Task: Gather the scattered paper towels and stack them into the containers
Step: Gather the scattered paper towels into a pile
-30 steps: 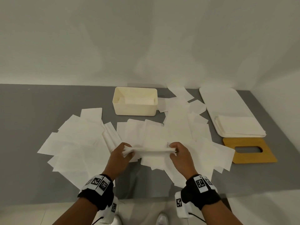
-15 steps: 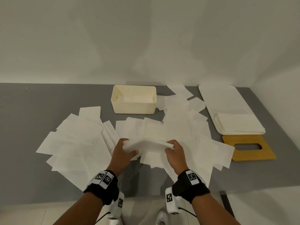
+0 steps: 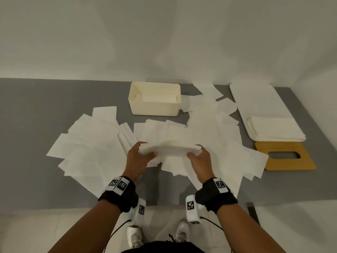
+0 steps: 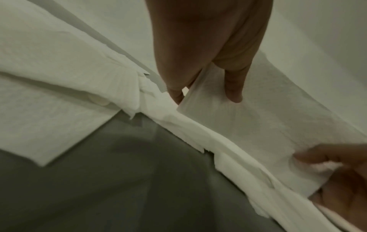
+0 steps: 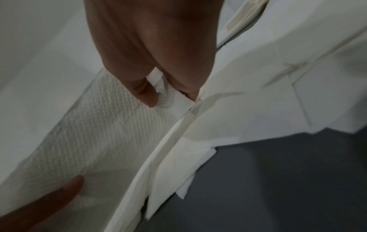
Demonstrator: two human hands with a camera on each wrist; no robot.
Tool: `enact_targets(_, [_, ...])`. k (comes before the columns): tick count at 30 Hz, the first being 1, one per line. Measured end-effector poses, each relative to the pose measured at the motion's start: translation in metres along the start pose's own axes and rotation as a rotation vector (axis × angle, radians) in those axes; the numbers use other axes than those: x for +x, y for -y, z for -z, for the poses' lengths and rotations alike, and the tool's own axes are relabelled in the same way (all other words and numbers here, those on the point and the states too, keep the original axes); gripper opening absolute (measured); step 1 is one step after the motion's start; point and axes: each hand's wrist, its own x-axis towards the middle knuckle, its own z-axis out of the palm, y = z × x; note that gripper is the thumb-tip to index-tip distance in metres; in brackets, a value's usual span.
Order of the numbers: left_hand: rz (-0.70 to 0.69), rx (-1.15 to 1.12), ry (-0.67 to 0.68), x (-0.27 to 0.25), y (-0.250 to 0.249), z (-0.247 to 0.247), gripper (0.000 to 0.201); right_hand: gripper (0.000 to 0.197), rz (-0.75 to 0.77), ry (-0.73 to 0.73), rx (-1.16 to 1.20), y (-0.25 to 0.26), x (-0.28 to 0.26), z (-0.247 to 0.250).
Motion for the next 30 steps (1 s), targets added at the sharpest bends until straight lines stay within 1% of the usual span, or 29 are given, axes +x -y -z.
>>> enact_targets(2, [0.003, 0.033, 0.004, 0.000, 0.000, 0.000, 0.045, 0.027, 0.004, 0.026, -0.021, -0.002, 0.000, -0.001])
enact_targets(4, [-0.004, 0.084, 0.027, -0.002, 0.003, -0.001, 0.049, 0.029, 0.004, 0.041, -0.037, -0.004, -0.001, -0.002])
enact_targets(7, [-0.002, 0.067, -0.014, -0.003, 0.004, 0.002, 0.042, 0.031, -0.008, 0.016, -0.022, -0.006, 0.002, 0.000])
enact_targets(9, [-0.005, 0.113, -0.028, -0.003, 0.005, 0.003, 0.044, 0.035, -0.019, 0.003, -0.018, -0.008, 0.003, 0.000])
enact_targets(11, [-0.015, 0.147, -0.032, -0.005, 0.004, 0.000, 0.042, 0.034, -0.015, 0.008, -0.024, -0.007, 0.002, -0.001])
enact_targets(14, [0.000, 0.085, -0.051, -0.005, 0.000, -0.005, 0.032, 0.030, -0.011, 0.016, 0.006, -0.003, 0.001, -0.003])
enact_targets(16, [0.010, 0.039, -0.040, -0.003, -0.002, -0.007, 0.035, 0.030, -0.011, 0.013, 0.012, -0.003, 0.002, -0.005])
enact_targets(18, [0.033, 0.007, 0.005, -0.004, -0.001, -0.008, 0.041, 0.035, -0.020, 0.022, 0.003, -0.005, 0.002, -0.006])
enact_targets(20, [0.044, -0.034, 0.034, -0.007, 0.000, -0.010, 0.043, 0.030, -0.016, 0.029, 0.000, -0.005, 0.001, -0.007])
enact_targets(23, [0.005, -0.025, 0.018, -0.008, 0.001, -0.009, 0.038, 0.019, -0.004, 0.035, -0.017, -0.003, 0.001, -0.005])
enact_targets(25, [-0.001, -0.025, 0.006, -0.004, 0.002, -0.004, 0.033, 0.021, 0.021, 0.048, -0.053, 0.001, 0.002, -0.002])
enact_targets(26, [0.011, -0.038, 0.021, -0.002, 0.001, -0.001, 0.031, 0.022, 0.034, 0.067, -0.076, 0.003, 0.002, 0.000])
enact_targets(28, [0.017, -0.031, 0.102, 0.000, 0.001, 0.005, 0.032, 0.021, 0.052, 0.129, -0.144, 0.008, 0.003, 0.005])
enact_targets(30, [0.014, 0.060, 0.172, 0.001, 0.004, 0.008, 0.042, 0.024, 0.051, 0.197, -0.218, 0.007, 0.004, 0.006])
